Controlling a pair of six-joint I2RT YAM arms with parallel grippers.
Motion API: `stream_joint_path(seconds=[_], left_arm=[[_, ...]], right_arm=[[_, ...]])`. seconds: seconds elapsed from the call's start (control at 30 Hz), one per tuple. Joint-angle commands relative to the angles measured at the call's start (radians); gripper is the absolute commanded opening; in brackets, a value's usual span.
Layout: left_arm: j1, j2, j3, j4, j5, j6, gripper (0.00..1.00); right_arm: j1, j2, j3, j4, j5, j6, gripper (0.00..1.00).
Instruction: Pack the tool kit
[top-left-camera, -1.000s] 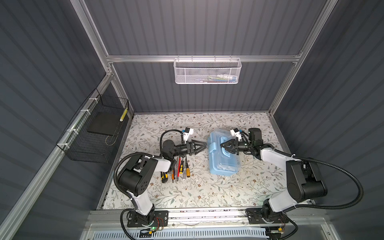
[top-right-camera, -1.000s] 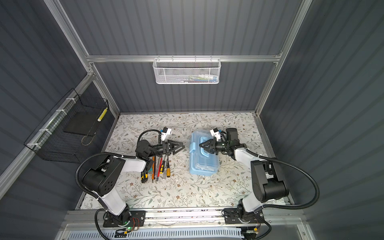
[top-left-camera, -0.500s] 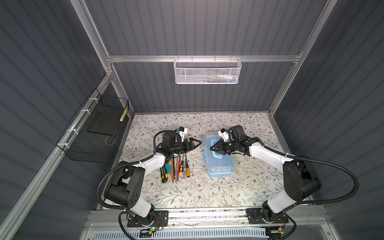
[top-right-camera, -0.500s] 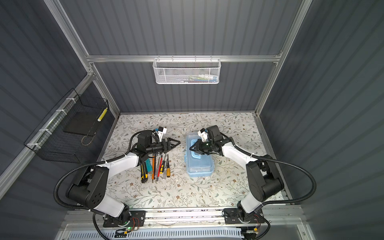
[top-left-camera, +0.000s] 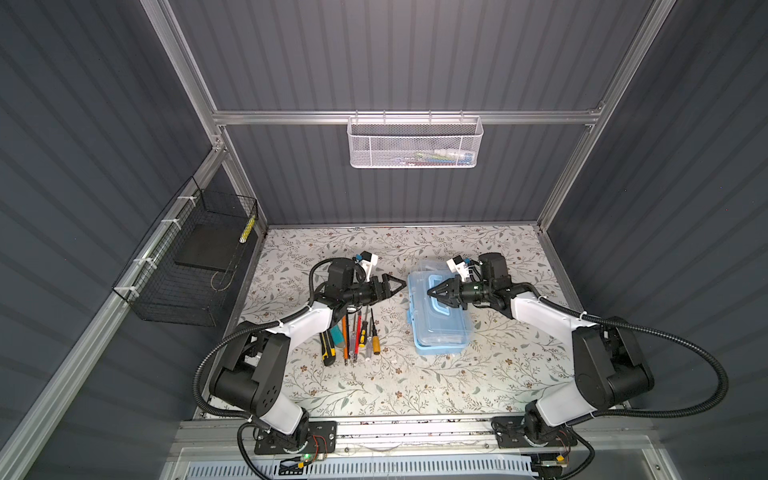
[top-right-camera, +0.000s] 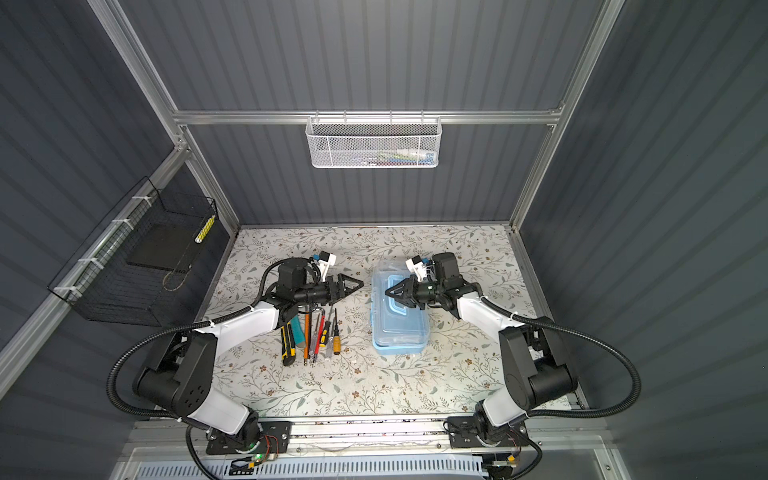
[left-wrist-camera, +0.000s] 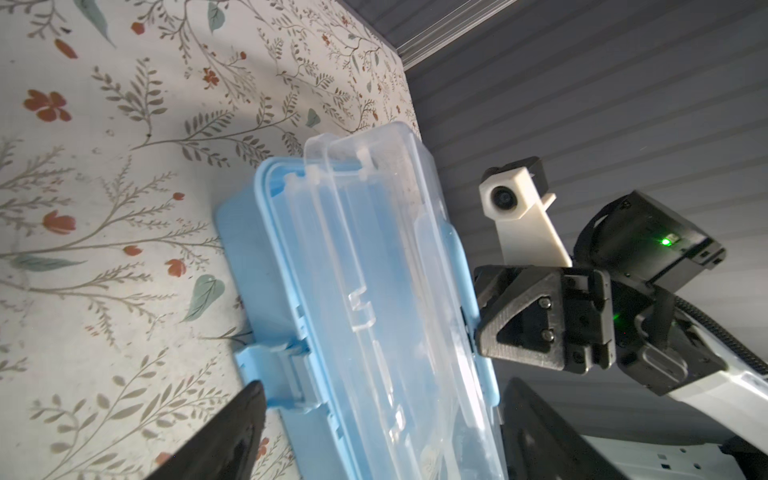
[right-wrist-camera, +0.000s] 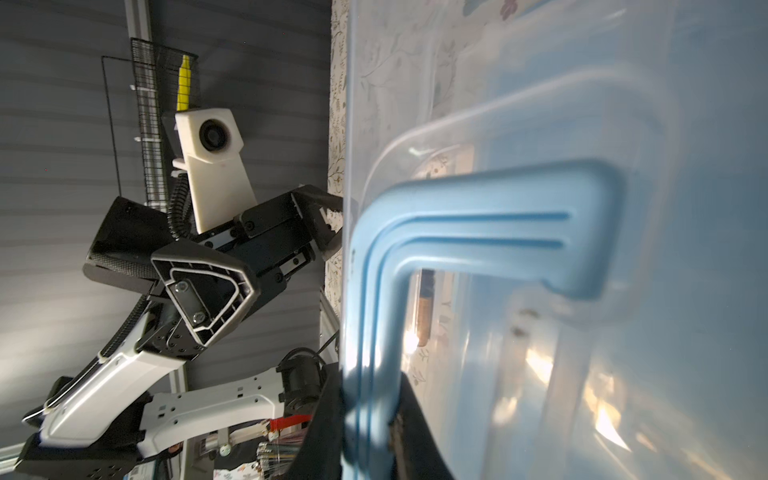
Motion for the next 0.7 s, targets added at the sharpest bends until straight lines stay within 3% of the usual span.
stream_joint_path(seconds=[0.0, 0.1, 0.3, 0.67], left_arm=[[-0.010, 0.023, 0.057, 0.038, 0.034, -0.016, 0.92], [-0.016, 0.042, 0.081, 0.052, 0.040, -0.024, 0.93], [-0.032, 0.083, 0.124, 0.073, 0.045, -0.038, 0.93], [-0.086, 0.213, 0.173, 0.278, 0.083, -0.168, 0.92]], right_arm=[[-0.001, -0.019, -0.020, 0.249, -0.143, 0.134, 0.00], [-0.002, 0.005, -0.034, 0.383, -0.184, 0.234, 0.00], [0.001, 0.022, -0.048, 0.481, -0.210, 0.292, 0.00], [-0.001, 0.012, -0.044, 0.362, -0.196, 0.204, 0.00]])
